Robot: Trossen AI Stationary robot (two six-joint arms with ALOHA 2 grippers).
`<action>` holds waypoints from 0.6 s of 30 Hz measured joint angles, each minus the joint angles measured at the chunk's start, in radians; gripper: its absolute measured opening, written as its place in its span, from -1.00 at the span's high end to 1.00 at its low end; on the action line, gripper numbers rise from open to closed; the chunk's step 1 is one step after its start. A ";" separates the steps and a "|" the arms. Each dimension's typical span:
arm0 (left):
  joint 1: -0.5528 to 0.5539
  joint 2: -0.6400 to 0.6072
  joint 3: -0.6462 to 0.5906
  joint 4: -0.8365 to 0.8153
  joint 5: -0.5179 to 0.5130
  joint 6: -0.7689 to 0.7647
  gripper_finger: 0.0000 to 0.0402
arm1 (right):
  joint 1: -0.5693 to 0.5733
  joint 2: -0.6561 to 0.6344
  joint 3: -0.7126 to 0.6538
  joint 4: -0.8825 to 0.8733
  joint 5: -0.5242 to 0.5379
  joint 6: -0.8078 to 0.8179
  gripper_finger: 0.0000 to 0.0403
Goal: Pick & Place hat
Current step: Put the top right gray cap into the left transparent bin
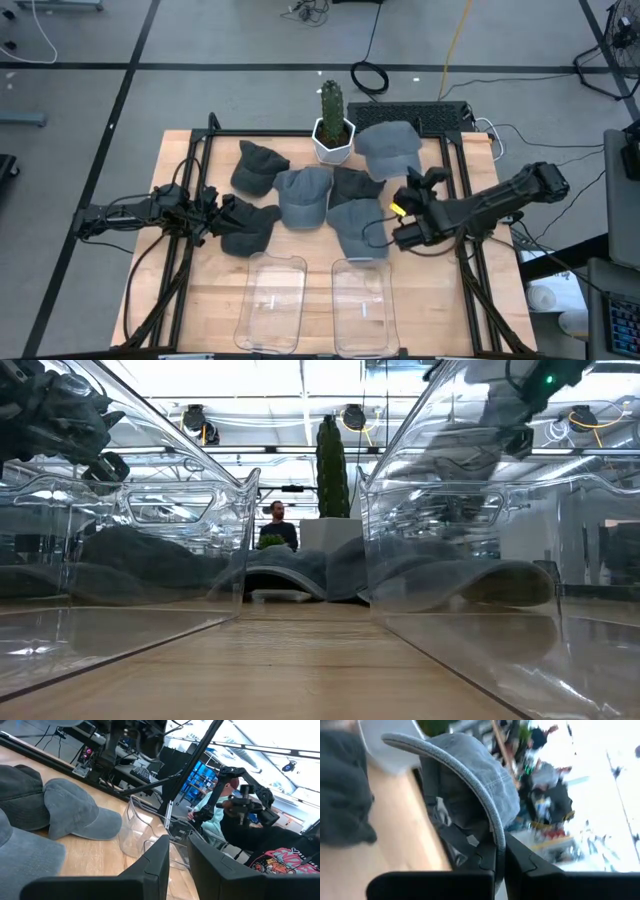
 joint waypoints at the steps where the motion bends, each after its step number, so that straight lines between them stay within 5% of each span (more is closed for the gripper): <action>1: 0.000 0.000 0.000 0.000 0.000 0.000 0.62 | 0.015 0.000 0.002 0.028 0.023 -0.042 1.00; 8: 0.000 0.000 0.000 0.000 0.000 0.000 0.62 | 0.126 0.012 0.002 0.519 0.204 -0.596 1.00; 12: 0.000 0.000 0.000 0.000 0.000 0.000 0.62 | 0.175 0.014 -0.005 0.875 0.207 -0.935 1.00; 18: 0.001 0.000 0.000 0.024 -0.003 -0.067 0.62 | 0.206 0.015 -0.091 1.204 0.207 -1.184 1.00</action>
